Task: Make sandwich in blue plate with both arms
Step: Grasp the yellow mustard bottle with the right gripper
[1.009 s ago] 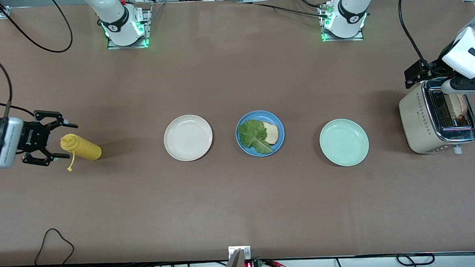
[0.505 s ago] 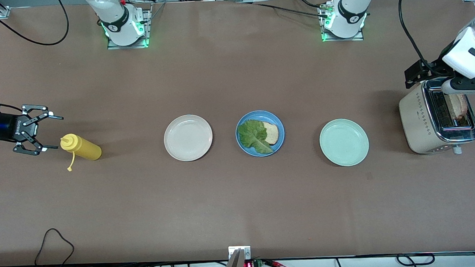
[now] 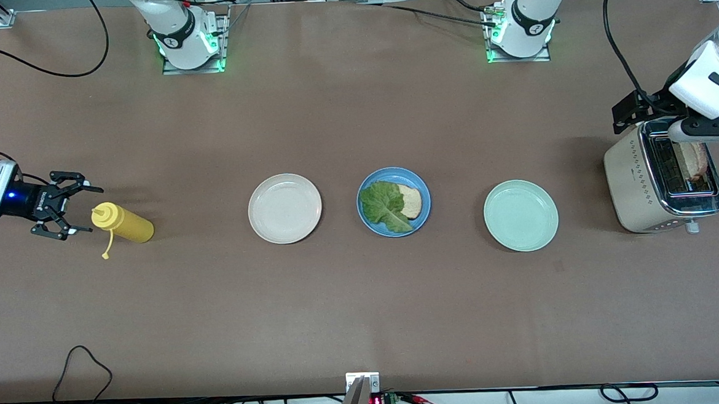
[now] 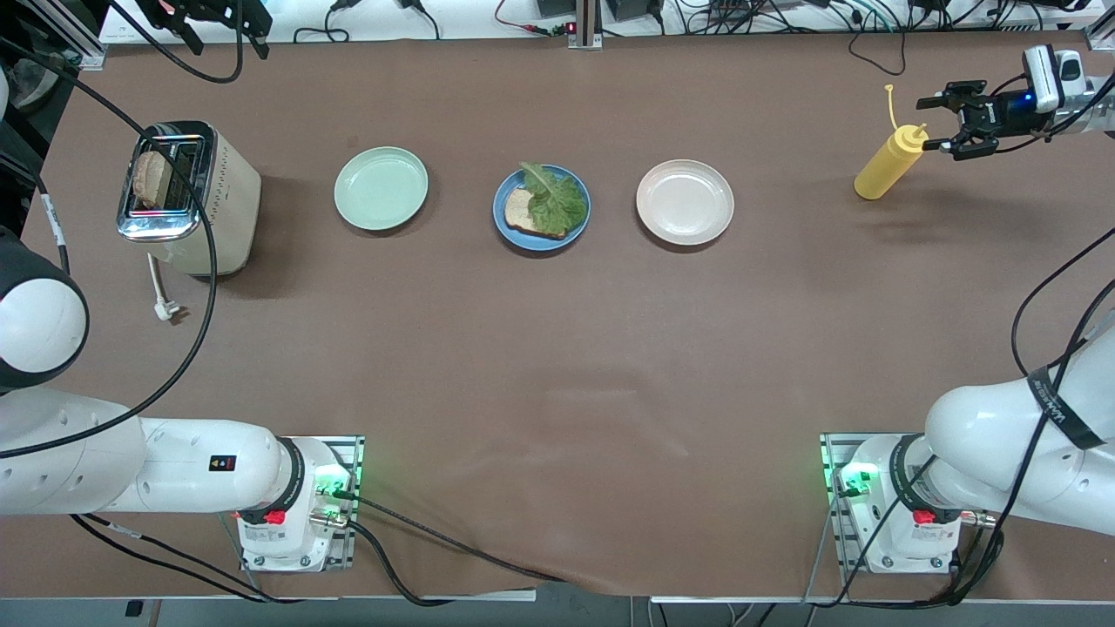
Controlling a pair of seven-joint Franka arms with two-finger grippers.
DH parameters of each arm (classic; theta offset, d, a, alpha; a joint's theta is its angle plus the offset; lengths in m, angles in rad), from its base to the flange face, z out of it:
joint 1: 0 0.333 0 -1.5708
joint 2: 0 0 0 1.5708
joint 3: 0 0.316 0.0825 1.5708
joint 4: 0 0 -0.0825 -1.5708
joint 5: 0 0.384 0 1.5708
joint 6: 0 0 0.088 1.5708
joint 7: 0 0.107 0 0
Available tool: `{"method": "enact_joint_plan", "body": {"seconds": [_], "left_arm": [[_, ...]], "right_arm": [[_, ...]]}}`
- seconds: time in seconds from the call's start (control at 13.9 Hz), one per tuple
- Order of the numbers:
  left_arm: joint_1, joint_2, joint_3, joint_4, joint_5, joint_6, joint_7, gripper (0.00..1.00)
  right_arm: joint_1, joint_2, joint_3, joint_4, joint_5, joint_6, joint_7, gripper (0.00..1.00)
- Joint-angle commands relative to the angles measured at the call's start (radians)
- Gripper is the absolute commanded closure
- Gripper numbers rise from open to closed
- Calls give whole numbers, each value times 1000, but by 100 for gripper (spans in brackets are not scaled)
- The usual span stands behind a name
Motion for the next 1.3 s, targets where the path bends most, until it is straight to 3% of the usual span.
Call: {"method": "enact_joint_plan", "body": {"seconds": [0.0,0.72,1.15,1.23], "left_arm": [[-2,-15,-2,-10,7,-7,-10,0],[-2,-15,-2,-12,7,-7,-10,0],[-2,-15,-2,-10,7,-9,-10,0],[-2,-15,-2,-12,7,-9,-10,0]], "right_arm": [[-46,91,17,69,40,-71,-45,0],[-53,268,23,134,81,-93,-160,0],[-30,297,27,163,123,-91,-179,0],[-27,297,27,164,123,-91,-173,14]]}}
